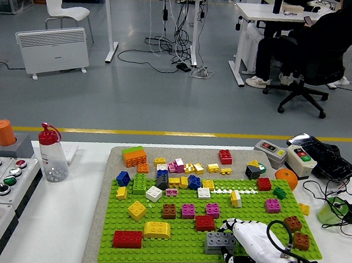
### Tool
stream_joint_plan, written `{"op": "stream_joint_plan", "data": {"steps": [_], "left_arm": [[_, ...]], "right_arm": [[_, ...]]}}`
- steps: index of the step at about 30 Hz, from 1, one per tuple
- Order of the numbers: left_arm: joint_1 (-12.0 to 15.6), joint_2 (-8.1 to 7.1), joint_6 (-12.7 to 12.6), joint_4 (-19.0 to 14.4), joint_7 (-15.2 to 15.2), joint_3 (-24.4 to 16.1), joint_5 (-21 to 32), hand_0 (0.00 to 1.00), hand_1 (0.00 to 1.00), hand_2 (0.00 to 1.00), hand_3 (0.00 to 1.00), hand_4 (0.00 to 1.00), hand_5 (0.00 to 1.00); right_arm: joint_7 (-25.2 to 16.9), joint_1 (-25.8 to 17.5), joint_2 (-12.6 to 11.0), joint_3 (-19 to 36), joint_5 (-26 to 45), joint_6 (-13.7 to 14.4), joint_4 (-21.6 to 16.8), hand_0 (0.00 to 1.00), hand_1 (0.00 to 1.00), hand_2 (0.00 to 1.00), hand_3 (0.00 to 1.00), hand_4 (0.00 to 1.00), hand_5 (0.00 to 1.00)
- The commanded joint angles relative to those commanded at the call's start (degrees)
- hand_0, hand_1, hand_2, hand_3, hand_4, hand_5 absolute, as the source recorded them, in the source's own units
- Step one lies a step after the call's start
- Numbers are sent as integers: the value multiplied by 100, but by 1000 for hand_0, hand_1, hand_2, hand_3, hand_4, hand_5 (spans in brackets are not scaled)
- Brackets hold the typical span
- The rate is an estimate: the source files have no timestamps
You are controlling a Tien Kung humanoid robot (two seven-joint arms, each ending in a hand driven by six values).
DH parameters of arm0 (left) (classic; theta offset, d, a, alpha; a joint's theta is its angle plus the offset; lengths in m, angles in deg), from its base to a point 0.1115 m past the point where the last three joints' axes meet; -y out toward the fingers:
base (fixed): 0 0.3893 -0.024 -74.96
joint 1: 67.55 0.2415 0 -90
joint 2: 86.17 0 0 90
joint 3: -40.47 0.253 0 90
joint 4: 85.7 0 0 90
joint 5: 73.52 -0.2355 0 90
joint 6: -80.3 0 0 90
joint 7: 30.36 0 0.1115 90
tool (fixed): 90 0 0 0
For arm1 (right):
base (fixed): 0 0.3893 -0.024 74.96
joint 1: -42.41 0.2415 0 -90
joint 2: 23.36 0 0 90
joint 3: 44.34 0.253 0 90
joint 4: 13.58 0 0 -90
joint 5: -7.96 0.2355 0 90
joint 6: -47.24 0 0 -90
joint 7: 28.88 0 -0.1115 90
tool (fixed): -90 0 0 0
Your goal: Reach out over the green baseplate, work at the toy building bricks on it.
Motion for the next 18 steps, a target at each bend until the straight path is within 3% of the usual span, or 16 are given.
{"op": "stream_joint_plan", "data": {"steps": [18], "left_arm": [[2,6,1,0,4,0,4,656,687,674,577,289,998]], "right_arm": [[51,-6,-1,9,-24,-91,7,777,802,897,835,593,250]]}}
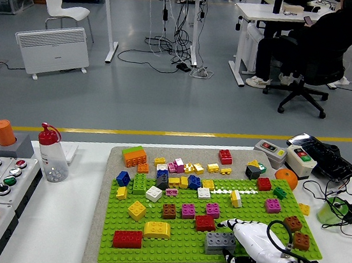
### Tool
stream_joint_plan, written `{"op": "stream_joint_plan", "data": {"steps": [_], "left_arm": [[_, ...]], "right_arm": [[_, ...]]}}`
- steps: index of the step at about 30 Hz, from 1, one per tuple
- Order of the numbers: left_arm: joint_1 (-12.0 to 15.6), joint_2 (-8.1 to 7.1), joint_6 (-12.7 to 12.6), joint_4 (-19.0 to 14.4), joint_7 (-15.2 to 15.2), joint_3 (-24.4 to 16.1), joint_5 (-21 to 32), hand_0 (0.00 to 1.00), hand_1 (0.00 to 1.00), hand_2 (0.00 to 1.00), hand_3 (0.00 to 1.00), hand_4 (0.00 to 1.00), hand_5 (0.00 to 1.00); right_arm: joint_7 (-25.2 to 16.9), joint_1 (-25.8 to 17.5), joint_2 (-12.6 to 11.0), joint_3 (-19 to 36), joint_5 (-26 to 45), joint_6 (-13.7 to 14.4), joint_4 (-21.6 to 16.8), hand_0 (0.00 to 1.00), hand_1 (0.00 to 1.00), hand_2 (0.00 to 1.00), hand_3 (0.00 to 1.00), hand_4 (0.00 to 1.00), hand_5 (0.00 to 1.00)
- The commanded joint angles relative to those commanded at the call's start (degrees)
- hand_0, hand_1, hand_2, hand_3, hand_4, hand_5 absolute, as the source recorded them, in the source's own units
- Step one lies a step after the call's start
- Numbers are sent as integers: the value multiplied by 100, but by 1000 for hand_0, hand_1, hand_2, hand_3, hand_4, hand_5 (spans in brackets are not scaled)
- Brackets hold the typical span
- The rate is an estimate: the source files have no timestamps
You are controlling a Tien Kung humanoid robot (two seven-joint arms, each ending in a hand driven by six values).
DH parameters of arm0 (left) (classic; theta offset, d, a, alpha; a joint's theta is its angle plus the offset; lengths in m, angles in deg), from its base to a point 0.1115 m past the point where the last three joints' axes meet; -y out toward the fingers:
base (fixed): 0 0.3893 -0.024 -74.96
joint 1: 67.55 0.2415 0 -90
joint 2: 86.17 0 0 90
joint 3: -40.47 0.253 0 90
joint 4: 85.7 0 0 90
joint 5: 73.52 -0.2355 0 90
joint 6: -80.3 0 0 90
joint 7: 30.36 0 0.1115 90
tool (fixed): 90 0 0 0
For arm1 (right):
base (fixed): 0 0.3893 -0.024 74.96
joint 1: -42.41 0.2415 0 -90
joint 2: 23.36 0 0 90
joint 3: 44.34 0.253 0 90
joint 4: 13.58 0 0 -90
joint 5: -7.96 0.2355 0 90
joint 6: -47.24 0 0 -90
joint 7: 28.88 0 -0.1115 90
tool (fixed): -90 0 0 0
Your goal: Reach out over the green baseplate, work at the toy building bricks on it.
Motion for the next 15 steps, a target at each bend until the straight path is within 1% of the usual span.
{"op": "stream_joint_plan", "data": {"steps": [11,12,15], "left_arm": [[33,10,-1,0,13,-10,-27,656,687,674,578,289,998],[37,11,-1,0,14,-10,-30,656,687,674,578,288,998],[43,13,-2,0,16,-10,-35,656,687,674,578,288,998]], "right_arm": [[-25,-26,-12,-17,-2,6,-66,779,806,906,847,605,260],[-29,-29,-13,-17,-3,10,-76,786,809,917,892,617,267],[-33,-36,-14,-17,-9,19,-94,786,809,917,892,617,267]]}}
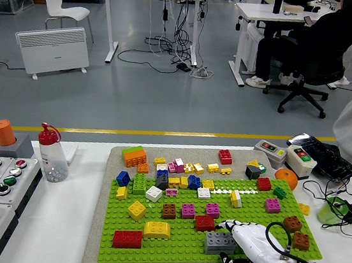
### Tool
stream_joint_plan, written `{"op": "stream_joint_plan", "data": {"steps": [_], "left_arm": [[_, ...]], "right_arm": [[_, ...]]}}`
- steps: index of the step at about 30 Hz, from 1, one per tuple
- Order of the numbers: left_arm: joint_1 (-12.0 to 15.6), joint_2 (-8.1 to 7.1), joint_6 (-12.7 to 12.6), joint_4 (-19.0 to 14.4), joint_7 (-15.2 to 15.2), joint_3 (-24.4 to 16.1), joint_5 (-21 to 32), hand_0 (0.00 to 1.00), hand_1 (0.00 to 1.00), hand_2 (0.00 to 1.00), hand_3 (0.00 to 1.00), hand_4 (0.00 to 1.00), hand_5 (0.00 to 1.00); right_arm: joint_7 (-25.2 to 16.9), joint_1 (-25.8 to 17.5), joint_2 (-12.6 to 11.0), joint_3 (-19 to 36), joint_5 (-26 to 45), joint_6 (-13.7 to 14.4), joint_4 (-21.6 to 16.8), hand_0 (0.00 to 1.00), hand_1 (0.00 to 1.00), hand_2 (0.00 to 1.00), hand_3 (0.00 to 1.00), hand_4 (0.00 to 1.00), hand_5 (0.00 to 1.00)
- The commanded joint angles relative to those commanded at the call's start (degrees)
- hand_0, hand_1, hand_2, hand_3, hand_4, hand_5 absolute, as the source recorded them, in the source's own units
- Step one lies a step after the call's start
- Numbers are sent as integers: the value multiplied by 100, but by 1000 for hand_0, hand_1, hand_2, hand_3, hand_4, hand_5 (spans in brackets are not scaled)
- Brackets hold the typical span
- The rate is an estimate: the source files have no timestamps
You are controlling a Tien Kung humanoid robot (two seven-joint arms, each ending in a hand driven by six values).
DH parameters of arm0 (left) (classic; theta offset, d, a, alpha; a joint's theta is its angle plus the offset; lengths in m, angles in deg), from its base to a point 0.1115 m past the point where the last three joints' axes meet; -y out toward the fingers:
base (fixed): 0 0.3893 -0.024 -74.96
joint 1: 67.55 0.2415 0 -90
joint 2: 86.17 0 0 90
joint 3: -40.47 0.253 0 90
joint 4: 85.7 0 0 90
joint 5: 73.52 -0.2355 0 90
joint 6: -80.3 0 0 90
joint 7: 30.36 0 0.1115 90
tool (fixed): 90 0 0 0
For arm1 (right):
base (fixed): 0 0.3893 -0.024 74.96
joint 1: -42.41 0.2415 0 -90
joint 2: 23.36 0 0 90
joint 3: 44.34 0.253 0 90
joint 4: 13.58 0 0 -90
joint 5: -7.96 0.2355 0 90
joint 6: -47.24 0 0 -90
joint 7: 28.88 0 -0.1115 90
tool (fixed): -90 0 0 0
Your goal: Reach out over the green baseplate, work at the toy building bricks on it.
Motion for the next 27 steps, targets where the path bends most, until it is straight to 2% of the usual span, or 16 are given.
{"op": "stream_joint_plan", "data": {"steps": [8,9,14,15,20,21,26,27], "left_arm": [[12,2,-2,0,-1,-4,-5,653,688,673,579,288,998],[13,2,-2,0,-1,-5,-5,654,687,673,579,288,998],[10,1,-1,0,-4,1,3,654,687,673,579,288,998],[9,0,-1,0,-5,1,3,654,687,673,577,288,998],[0,-3,-3,0,-12,6,19,654,687,673,577,288,998],[-2,-3,-3,0,-14,8,22,653,687,673,579,288,998],[-19,-8,-2,0,-17,10,24,653,687,673,579,288,998],[-22,-9,-3,0,-18,10,24,653,687,673,579,289,998]], "right_arm": [[-15,-17,-14,5,-9,-13,-44,787,813,937,922,634,274],[-18,-18,-16,5,-7,-15,-48,876,848,956,964,672,294],[-72,-24,-24,17,36,-34,-81,876,848,956,964,672,294],[-86,-28,-28,21,48,-37,-90,925,873,971,998,704,314],[-172,-57,-54,96,48,37,-151,925,873,971,998,704,314],[-188,-59,-56,119,36,61,-155,980,906,992,998,749,354],[-229,-66,-69,210,7,109,-188,980,906,992,998,749,354],[-243,-75,-79,231,9,124,-214,984,919,982,998,703,327]]}}
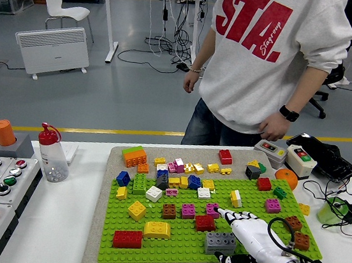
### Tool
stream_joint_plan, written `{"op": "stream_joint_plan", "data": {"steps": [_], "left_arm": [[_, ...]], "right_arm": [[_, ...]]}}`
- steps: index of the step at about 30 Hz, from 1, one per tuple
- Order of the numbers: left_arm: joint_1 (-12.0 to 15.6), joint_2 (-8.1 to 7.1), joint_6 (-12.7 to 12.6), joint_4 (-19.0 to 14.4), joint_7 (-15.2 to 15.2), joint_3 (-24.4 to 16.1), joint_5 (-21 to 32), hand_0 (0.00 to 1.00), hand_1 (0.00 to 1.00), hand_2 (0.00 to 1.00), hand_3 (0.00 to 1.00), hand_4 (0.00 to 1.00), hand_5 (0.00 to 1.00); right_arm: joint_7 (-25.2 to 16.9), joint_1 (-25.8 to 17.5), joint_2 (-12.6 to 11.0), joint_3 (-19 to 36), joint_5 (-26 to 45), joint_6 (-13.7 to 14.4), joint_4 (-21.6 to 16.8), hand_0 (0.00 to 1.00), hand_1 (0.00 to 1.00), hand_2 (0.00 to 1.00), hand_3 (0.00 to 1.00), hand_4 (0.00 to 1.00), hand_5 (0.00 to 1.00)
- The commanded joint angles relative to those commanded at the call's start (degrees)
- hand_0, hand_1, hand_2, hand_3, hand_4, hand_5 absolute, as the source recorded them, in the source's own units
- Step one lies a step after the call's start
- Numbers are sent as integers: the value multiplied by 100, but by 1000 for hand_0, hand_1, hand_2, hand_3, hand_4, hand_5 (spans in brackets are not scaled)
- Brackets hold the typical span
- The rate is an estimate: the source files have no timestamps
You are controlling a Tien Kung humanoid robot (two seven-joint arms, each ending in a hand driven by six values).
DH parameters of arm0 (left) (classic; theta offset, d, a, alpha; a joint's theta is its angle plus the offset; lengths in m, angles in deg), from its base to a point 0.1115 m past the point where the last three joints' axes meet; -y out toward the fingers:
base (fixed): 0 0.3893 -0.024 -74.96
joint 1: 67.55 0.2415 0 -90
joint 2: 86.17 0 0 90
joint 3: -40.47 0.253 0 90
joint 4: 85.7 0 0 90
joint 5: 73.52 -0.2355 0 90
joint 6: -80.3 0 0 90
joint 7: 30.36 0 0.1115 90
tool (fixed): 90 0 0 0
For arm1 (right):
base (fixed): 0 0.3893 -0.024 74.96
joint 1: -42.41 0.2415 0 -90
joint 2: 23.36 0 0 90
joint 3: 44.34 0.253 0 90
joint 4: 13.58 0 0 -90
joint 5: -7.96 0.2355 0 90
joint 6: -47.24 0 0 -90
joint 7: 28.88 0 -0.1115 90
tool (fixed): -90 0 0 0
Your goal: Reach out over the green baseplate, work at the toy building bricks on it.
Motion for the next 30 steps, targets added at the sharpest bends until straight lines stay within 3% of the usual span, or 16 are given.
{"op": "stream_joint_plan", "data": {"steps": [5,6,11,12,16,19,30], "left_arm": [[-10,-4,-3,0,-4,-2,6,653,687,673,579,289,998],[-13,-5,-3,0,-4,-4,4,652,687,672,578,289,998],[-21,-7,-6,0,-5,-7,1,652,687,672,578,289,998],[-22,-7,-6,0,-4,-8,-2,651,686,672,578,289,998],[-23,-4,-7,0,-3,-4,0,651,686,672,578,289,998],[-25,-4,-7,0,-3,-3,-2,653,686,673,577,289,998],[-45,-9,1,0,1,-4,-19,654,685,673,576,287,998]], "right_arm": [[-207,-53,-59,54,71,256,-147,984,919,982,998,703,327],[-295,-63,-74,55,98,349,-172,881,847,873,868,664,337],[-880,-102,-132,44,155,954,-260,881,847,873,868,664,337],[-1000,-107,-137,40,176,1073,-270,704,722,683,640,418,180],[-1446,-122,-154,24,277,1398,-300,704,722,683,640,418,180],[-1602,-123,-160,15,291,1412,-306,670,659,628,592,384,165],[-1314,-60,-166,-158,36,720,-222,665,655,621,589,349,145]]}}
